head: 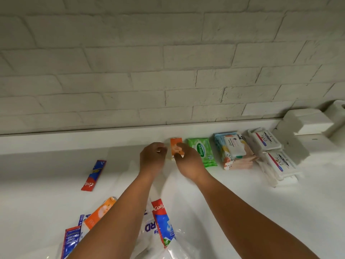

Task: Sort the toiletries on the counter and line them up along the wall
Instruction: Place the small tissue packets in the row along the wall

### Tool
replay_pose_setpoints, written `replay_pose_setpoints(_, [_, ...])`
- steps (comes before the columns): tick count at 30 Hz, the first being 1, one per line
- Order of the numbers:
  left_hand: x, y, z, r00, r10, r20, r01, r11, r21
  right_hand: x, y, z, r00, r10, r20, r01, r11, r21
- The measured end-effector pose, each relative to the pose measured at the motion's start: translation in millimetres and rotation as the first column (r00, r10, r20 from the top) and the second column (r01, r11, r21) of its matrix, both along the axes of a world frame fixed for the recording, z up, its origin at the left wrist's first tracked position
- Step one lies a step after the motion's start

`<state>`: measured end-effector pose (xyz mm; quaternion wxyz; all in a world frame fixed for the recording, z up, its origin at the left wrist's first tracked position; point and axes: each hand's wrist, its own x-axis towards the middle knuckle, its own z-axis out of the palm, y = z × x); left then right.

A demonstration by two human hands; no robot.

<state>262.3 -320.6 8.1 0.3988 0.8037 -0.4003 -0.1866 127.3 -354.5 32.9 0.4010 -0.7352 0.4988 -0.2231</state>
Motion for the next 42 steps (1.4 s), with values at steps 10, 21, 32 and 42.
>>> replay_pose_setpoints(10, [51.7,128.5,11.0,0.997,-0.015,0.081,0.019,0.999,-0.049,35.5,83.7,-11.6,0.976,0.217,0.031,-0.218,0.976,0.018])
replay_pose_setpoints(21, [103.1,234.3,-28.9,0.988,-0.089,0.127,0.045,0.950,0.310,98.4,158.8,-44.2,0.894,0.402,-0.198,-0.409,0.912,0.004])
replay_pose_setpoints(32, [114.0,240.5,-52.4,0.892,-0.274,0.360,0.114,0.906,0.406,122.5,161.4,-52.2,0.862,0.392,-0.320,-0.407,0.913,0.022])
replay_pose_setpoints(42, [111.7,206.2,-20.2,0.870,-0.388,0.305,0.305,0.909,0.284,97.9,123.9,-25.7,0.854,0.464,-0.235,-0.448,0.886,0.120])
